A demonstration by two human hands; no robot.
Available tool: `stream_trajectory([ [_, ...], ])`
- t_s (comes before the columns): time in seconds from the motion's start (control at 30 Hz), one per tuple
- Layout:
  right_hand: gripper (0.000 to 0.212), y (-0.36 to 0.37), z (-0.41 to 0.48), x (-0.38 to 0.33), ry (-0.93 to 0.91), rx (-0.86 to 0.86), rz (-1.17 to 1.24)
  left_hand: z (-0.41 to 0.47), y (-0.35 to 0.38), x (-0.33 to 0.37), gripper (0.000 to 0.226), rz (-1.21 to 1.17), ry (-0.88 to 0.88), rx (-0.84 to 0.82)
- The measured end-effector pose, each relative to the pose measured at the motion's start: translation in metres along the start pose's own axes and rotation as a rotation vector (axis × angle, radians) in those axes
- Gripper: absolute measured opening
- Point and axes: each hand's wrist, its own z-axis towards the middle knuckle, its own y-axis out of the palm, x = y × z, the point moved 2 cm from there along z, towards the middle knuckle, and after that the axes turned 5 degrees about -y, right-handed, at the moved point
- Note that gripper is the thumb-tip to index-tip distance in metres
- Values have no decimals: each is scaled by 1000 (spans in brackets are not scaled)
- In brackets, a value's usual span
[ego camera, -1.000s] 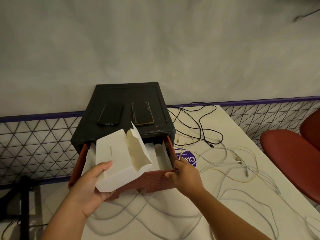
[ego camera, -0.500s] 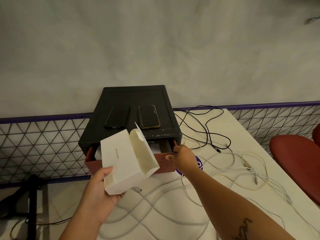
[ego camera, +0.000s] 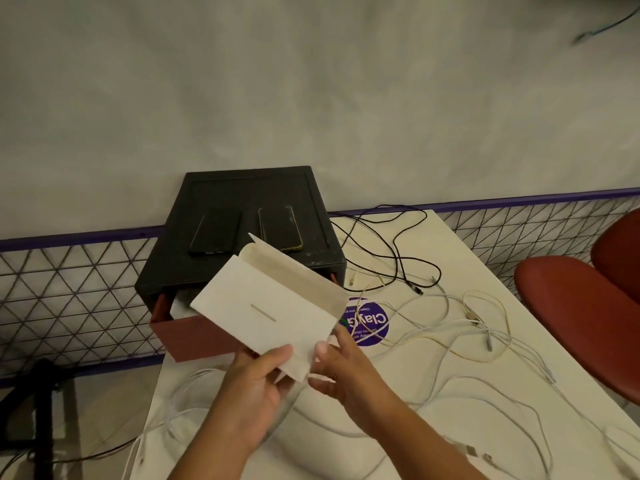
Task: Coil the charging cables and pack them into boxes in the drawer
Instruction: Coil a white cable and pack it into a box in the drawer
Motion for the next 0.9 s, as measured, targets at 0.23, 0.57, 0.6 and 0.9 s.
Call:
stream_trajectory([
  [0.23, 49, -44, -24, -15, -27, 82, -84, 0, -2, 3, 39, 17, 71, 30],
  [0.57, 38, -83, -38, -28, -139, 141, -206, -4, -20, 0, 83, 945, 285, -61],
  [0.6, 41, -85, -38, -27, -138, 142, -235, -4, -22, -3, 81, 1023, 277, -48],
  [0.9, 41, -106, -38, 21, 80, 285, -541, 27, -48, -19, 81, 1218, 203, 128],
])
